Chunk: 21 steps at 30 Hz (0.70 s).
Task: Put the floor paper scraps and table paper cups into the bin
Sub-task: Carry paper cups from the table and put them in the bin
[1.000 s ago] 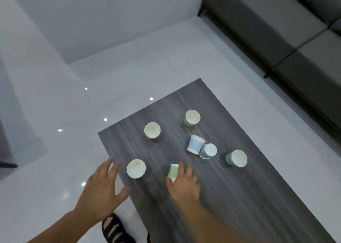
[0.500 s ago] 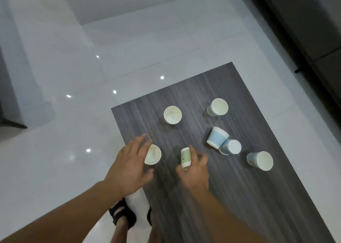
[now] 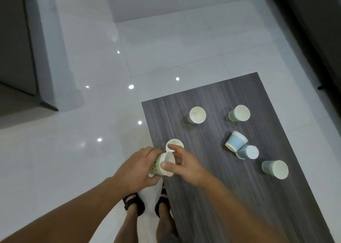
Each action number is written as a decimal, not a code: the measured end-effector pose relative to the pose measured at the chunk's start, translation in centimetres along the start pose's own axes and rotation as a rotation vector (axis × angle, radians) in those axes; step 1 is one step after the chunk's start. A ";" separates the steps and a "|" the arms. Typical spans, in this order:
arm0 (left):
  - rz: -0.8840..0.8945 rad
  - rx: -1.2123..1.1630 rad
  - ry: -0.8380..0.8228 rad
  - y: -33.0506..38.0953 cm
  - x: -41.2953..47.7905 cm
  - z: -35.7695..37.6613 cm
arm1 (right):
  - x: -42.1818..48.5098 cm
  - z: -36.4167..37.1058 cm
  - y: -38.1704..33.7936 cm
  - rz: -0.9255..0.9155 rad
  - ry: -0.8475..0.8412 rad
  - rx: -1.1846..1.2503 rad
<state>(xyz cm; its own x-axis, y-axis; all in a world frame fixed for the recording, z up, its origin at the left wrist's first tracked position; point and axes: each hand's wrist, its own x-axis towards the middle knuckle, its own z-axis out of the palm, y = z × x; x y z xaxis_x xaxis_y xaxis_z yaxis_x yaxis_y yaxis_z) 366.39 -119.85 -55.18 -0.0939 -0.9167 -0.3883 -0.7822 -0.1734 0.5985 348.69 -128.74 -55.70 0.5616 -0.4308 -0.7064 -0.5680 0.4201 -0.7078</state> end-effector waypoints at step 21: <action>-0.521 -0.134 0.217 -6.5 -8.9 -3.9 | 5.4 6.6 -3.9 -0.138 0.245 -1.092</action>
<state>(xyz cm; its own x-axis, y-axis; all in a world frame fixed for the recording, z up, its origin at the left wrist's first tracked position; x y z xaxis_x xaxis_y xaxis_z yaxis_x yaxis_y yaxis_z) 374.66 -111.97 -52.90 0.4225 -0.7482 -0.5114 -0.6050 -0.6530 0.4556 357.97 -127.43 -56.82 0.5958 -0.6148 -0.5168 -0.7995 -0.5156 -0.3082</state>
